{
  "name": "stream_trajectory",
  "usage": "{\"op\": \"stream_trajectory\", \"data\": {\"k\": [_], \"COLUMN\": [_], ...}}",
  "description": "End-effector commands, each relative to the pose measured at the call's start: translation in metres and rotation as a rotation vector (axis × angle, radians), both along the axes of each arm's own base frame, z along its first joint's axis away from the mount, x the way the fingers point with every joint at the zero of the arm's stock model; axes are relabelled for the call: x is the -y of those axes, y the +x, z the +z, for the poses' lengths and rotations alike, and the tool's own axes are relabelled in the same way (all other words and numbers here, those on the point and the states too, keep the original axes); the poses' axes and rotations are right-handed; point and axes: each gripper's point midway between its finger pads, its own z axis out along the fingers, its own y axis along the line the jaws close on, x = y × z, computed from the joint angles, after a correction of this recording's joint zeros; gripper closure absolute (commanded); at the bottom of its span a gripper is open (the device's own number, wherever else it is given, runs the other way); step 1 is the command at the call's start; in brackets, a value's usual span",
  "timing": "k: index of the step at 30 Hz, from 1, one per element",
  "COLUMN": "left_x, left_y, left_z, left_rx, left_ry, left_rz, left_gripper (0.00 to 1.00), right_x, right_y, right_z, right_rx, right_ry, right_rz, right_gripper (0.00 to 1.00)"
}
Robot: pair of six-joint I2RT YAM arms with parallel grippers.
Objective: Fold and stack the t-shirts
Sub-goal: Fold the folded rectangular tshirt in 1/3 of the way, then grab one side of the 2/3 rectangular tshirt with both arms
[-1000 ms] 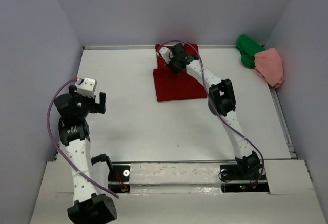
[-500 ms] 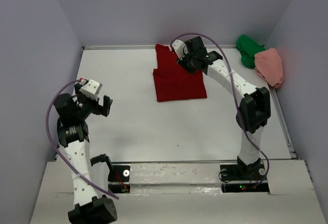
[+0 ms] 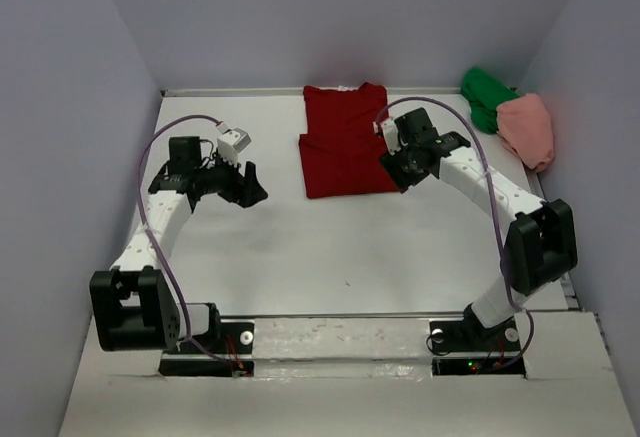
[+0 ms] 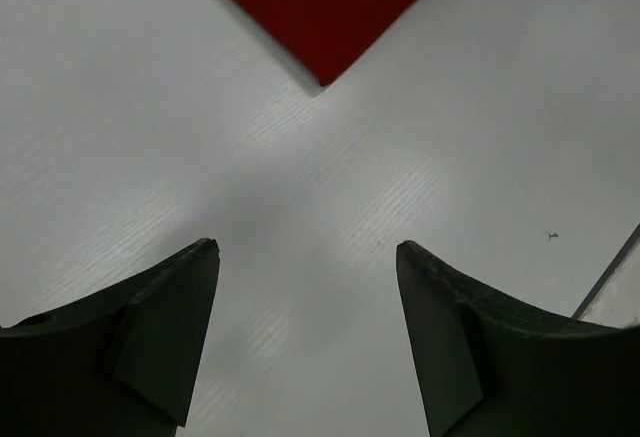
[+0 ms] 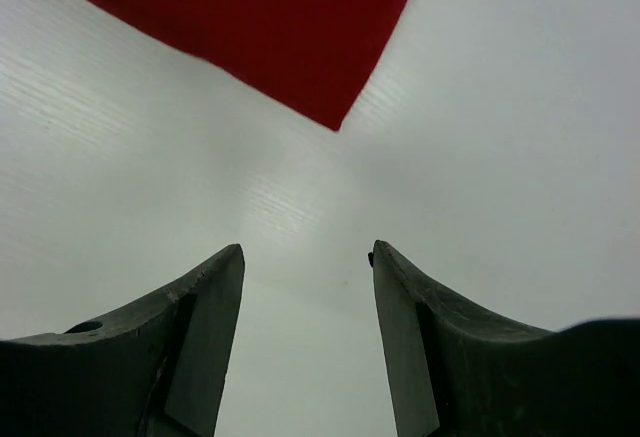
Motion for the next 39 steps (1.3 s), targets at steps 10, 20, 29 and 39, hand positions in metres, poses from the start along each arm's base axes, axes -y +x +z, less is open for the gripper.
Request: {"op": "stream_trajectory", "data": {"k": [10,20,29,39], "left_x": [0.025,0.057,0.086,0.104], "left_y": [0.026,0.057,0.061,0.058], "left_z": [-0.059,-0.092,-0.111,-0.123], "left_rx": [-0.222,-0.346,-0.382,-0.397], "left_ry": [-0.014,0.011,-0.004,-0.014], "left_rz": [0.056,-0.015,-0.061,-0.077], "left_gripper": [0.2,0.27,0.28,0.28], "right_x": [0.041,0.009,-0.001,0.015], "right_y": [0.009,0.026,0.034,0.045], "right_z": [-0.037,-0.043,-0.063,-0.086], "right_rx": [-0.159,-0.302,-0.382,-0.409], "right_ry": [0.12,0.255,0.294,0.288], "right_rz": [-0.256,-0.194,-0.177,-0.203], "right_gripper": [0.43,0.47,0.51,0.53]}}
